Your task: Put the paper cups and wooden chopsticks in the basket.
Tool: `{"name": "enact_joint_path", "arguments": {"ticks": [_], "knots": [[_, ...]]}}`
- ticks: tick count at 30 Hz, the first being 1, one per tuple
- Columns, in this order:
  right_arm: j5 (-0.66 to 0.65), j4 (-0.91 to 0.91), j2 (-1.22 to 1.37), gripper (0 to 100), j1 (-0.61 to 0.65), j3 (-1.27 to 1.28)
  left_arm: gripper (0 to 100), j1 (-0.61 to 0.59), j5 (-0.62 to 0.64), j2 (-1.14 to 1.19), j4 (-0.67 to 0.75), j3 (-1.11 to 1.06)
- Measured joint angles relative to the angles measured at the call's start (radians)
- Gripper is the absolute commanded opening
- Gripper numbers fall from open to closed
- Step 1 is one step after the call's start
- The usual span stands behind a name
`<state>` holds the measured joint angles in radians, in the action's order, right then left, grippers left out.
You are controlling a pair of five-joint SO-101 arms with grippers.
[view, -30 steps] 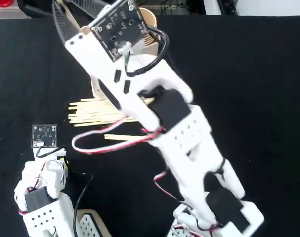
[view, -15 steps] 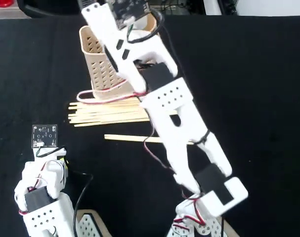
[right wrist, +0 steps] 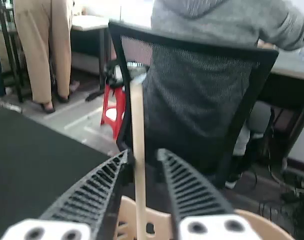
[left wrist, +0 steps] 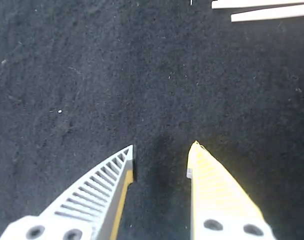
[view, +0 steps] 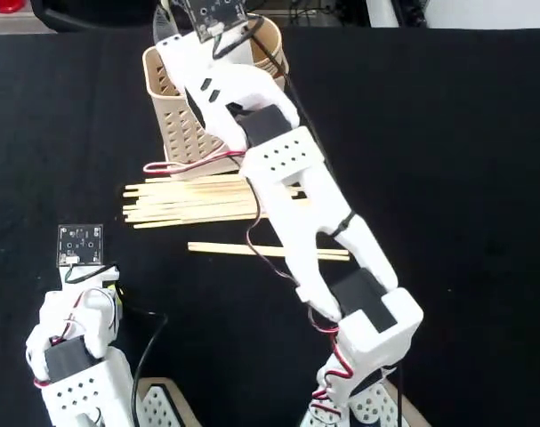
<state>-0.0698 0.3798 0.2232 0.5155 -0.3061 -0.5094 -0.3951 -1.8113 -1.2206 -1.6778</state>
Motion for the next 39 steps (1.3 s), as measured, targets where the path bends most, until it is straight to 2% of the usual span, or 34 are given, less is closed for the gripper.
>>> {"name": "enact_joint_path", "arguments": {"ticks": [2, 6, 14, 18, 22, 26, 32, 39], "knots": [[0.000, 0.092, 0.000, 37.6, 0.000, -0.064, 18, 0.000, 0.000, 0.000, 0.000, 0.000], [0.000, 0.308, 0.000, 33.5, 0.000, -0.238, 18, 0.000, 0.000, 0.000, 0.000, 0.000], [-0.014, 0.947, -0.002, 10.9, 0.003, -0.718, 18, 0.000, 0.000, 0.000, 0.000, 0.000], [-0.155, 1.287, -0.003, 6.3, 0.061, -0.899, 18, 0.000, 0.000, 0.000, 0.000, 0.000], [-0.368, 1.350, -0.008, 6.7, 0.091, -0.901, 18, 0.000, 0.000, 0.000, 0.000, 0.000], [-0.483, 1.350, -0.114, 8.8, 0.133, -0.671, 18, 0.000, 0.000, 0.000, 0.000, 0.000], [-0.672, 1.326, -0.315, 14.8, 0.279, -0.018, 18, 0.000, 0.000, 0.000, 0.000, 0.000], [-0.692, 0.950, -0.393, 19.4, 0.301, 0.641, 18, 0.000, 0.000, 0.000, 0.000, 0.000]]}}
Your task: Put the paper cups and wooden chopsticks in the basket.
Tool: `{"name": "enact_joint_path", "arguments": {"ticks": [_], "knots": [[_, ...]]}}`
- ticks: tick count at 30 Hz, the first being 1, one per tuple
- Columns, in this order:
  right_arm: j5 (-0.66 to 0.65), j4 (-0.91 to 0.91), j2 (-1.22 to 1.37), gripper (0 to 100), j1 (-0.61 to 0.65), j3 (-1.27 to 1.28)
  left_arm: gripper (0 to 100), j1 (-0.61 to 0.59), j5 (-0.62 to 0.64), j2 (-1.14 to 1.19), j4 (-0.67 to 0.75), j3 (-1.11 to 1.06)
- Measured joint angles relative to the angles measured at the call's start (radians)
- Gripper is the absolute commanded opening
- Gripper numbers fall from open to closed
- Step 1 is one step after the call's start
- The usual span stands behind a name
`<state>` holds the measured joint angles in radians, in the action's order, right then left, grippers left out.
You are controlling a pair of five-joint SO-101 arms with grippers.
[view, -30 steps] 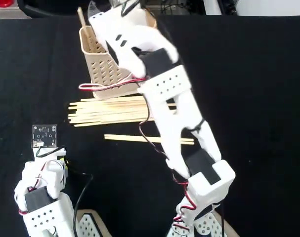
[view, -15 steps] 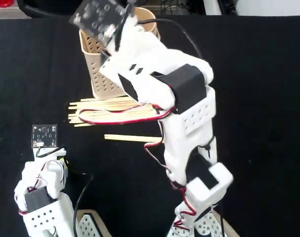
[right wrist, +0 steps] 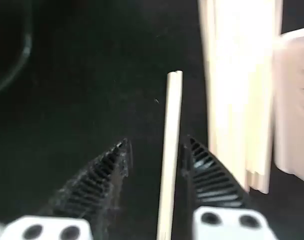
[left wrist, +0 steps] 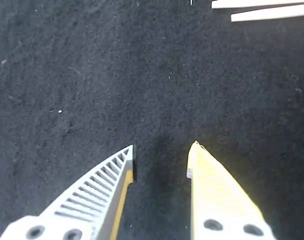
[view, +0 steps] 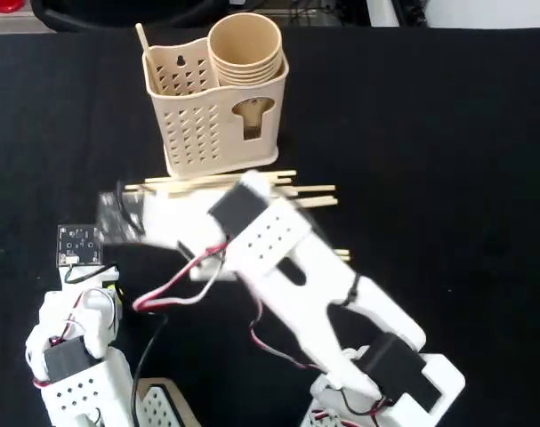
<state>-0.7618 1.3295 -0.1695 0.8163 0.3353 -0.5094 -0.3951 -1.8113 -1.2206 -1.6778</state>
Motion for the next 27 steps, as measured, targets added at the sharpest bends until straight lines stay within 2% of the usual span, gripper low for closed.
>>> {"name": "enact_joint_path", "arguments": {"ticks": [4, 9, 16, 22, 27], "knots": [[0.000, -0.238, 0.000, 19.4, -0.002, 0.232, 18, 0.000, 0.002, 0.000, 0.000, 0.000], [0.037, -0.370, 0.081, 19.4, -0.006, 0.256, 18, -0.002, 0.005, 0.000, 0.000, 0.000], [0.055, -0.381, 0.371, 19.1, -0.069, 0.101, 18, -0.002, -0.002, 0.000, 0.000, 0.000], [0.060, -0.356, 0.427, 18.1, -0.072, 0.038, 18, -0.002, -0.002, 0.000, 0.000, 0.000], [0.060, -0.345, 0.427, 2.8, -0.080, 0.035, 18, -0.002, -0.002, 0.000, 0.000, 0.000]]}}
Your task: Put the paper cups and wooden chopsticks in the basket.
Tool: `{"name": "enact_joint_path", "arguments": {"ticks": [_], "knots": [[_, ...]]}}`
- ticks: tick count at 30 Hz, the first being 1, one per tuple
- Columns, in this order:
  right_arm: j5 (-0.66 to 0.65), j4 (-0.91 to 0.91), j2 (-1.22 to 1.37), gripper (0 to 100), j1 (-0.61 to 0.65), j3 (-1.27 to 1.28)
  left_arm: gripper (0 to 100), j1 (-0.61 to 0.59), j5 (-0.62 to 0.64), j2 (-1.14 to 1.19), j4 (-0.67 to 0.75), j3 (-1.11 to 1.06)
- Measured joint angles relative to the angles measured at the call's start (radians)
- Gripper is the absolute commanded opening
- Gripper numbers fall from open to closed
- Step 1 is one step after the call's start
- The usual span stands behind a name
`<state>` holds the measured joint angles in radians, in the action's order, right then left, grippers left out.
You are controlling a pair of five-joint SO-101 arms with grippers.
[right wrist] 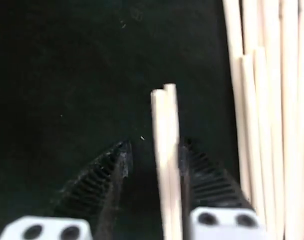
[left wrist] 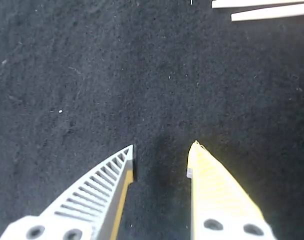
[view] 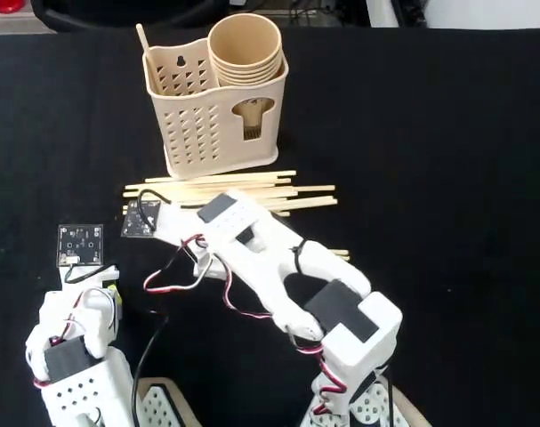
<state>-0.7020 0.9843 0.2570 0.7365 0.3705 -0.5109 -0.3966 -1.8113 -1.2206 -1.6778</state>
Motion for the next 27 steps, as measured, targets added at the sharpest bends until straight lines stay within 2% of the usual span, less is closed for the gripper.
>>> {"name": "enact_joint_path", "arguments": {"ticks": [12, 21, 27], "knots": [[0.000, 0.015, -0.009, 1.1, -0.003, -0.018, 18, 0.000, -0.002, 0.000, 0.000, 0.000], [0.000, 0.121, -0.222, 1.1, -0.003, -0.017, 18, 0.000, -0.002, 0.000, 0.000, 0.000], [0.000, 0.072, -0.247, 1.4, -0.003, 0.029, 18, 0.000, -0.002, 0.000, 0.000, 0.000]]}}
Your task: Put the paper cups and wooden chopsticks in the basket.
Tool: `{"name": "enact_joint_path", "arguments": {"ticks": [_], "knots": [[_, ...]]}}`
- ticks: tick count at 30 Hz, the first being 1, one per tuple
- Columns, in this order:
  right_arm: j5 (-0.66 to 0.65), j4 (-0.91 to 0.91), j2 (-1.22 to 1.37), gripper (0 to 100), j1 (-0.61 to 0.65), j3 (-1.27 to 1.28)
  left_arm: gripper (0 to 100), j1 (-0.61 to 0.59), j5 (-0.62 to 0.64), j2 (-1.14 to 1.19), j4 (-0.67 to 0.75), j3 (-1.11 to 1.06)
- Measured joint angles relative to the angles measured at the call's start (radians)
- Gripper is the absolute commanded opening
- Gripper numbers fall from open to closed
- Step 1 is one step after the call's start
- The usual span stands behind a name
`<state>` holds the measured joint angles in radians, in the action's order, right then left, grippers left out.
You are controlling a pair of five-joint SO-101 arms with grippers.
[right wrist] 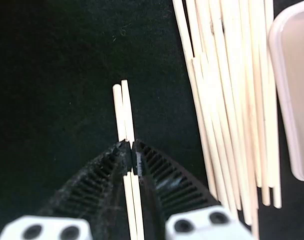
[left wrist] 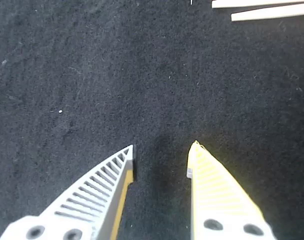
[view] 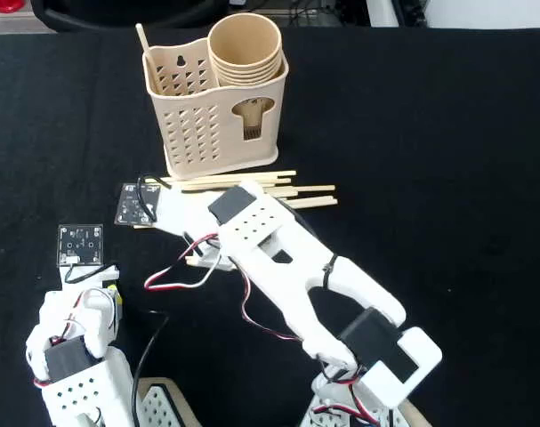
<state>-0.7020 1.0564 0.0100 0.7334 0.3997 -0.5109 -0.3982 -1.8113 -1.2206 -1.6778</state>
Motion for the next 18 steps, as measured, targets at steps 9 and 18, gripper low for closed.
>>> {"name": "enact_joint_path", "arguments": {"ticks": [9, 18], "knots": [[0.000, -0.141, 0.144, 23.3, 0.002, 0.066, 18, 0.000, 0.000, 0.000, 0.000, 0.000], [0.000, -0.144, 0.190, 10.8, 0.000, 0.064, 18, 0.000, 0.000, 0.000, 0.000, 0.000]]}}
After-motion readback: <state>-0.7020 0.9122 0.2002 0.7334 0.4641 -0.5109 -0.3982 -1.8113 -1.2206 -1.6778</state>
